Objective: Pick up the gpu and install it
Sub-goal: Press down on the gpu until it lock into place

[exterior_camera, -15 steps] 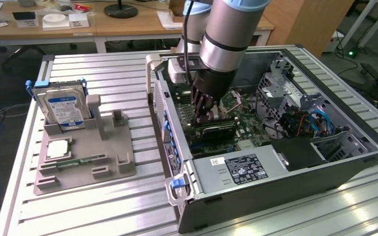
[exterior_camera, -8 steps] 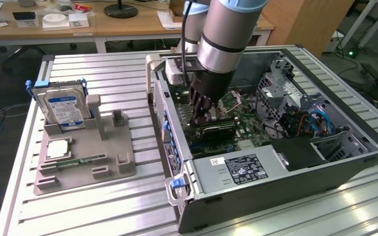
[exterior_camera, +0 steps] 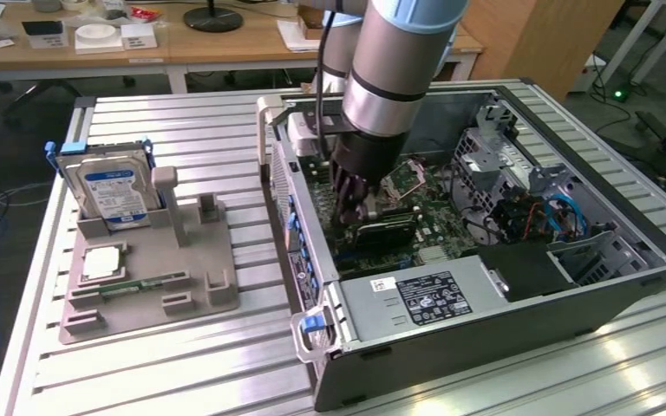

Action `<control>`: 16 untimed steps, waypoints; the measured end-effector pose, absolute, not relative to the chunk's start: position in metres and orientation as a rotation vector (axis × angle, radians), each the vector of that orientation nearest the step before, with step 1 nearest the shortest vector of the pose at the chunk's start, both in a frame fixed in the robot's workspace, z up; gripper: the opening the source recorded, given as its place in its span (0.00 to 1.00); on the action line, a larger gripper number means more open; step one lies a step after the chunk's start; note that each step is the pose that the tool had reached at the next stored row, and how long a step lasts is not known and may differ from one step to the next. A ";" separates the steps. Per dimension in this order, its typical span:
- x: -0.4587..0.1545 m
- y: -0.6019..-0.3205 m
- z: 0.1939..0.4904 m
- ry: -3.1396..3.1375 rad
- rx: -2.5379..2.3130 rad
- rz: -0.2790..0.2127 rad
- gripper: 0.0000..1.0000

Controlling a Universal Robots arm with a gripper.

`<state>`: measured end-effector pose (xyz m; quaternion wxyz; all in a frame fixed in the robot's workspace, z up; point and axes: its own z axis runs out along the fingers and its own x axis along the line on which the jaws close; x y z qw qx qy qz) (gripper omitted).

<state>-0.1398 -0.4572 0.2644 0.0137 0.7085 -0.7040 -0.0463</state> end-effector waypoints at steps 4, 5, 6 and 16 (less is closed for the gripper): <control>-0.140 -0.457 0.260 -2.192 2.206 -0.144 0.10; -0.140 -0.457 0.259 -2.192 2.206 -0.144 0.10; -0.140 -0.457 0.259 -2.192 2.206 -0.144 0.10; -0.140 -0.457 0.273 -2.193 2.207 -0.145 0.10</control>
